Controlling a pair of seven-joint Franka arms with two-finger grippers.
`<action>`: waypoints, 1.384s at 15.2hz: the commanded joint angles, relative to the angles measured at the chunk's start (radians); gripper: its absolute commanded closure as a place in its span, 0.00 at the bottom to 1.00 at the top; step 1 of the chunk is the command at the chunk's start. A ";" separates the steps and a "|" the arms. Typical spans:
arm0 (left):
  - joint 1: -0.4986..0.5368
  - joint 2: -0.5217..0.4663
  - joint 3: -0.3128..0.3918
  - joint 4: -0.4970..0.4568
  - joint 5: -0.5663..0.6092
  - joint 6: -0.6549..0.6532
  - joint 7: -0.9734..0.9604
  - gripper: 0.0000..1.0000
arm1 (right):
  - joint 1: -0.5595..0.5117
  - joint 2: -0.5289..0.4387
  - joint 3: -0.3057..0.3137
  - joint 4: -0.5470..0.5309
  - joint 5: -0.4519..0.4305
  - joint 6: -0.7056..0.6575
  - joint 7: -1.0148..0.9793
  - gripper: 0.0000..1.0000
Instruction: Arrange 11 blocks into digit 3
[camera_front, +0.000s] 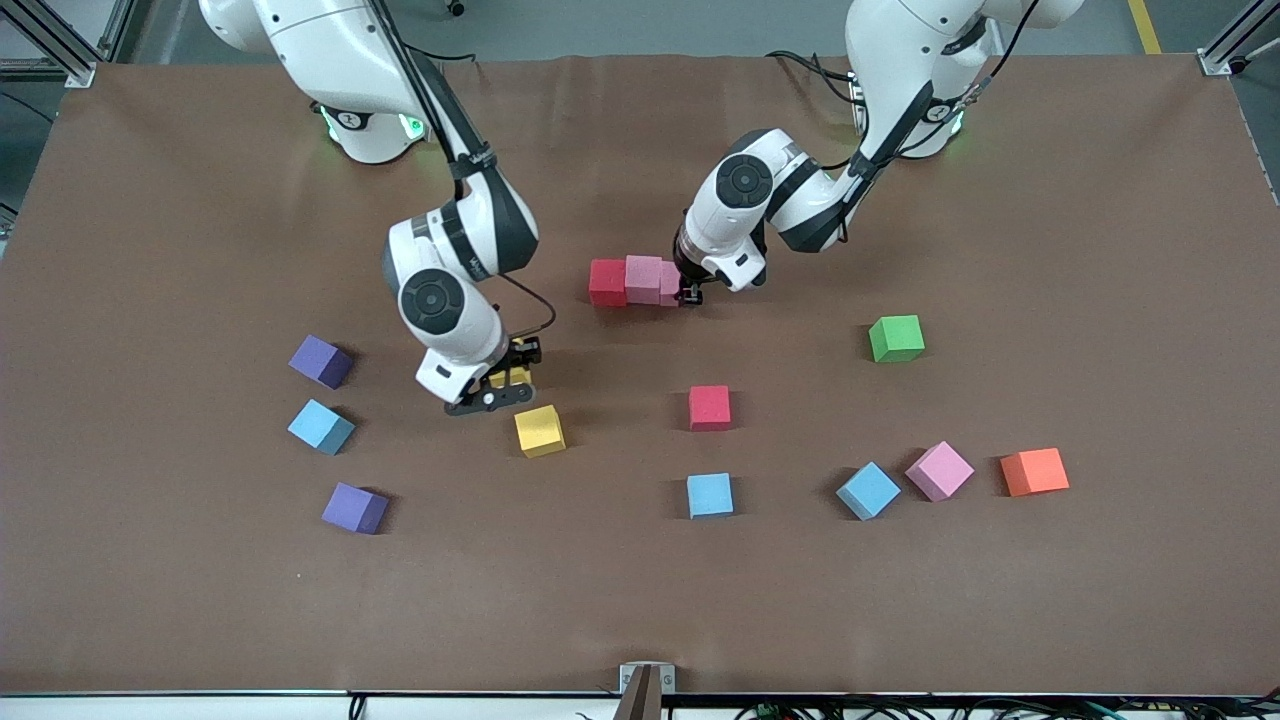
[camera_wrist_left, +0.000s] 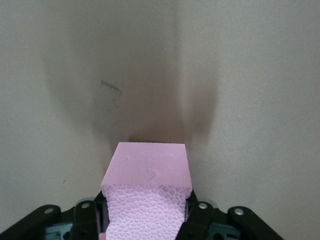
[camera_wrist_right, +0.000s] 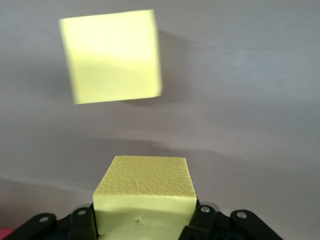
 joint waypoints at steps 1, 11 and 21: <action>-0.007 0.026 0.002 0.027 0.021 0.008 -0.001 0.67 | 0.045 0.003 -0.002 0.033 0.023 0.000 0.086 0.82; -0.009 0.034 0.002 0.042 0.021 0.008 -0.001 0.00 | 0.112 0.174 -0.002 0.168 0.096 0.053 0.183 0.82; -0.007 -0.052 -0.004 0.042 0.022 -0.098 -0.003 0.00 | 0.163 0.170 -0.002 0.140 0.093 0.024 0.297 0.81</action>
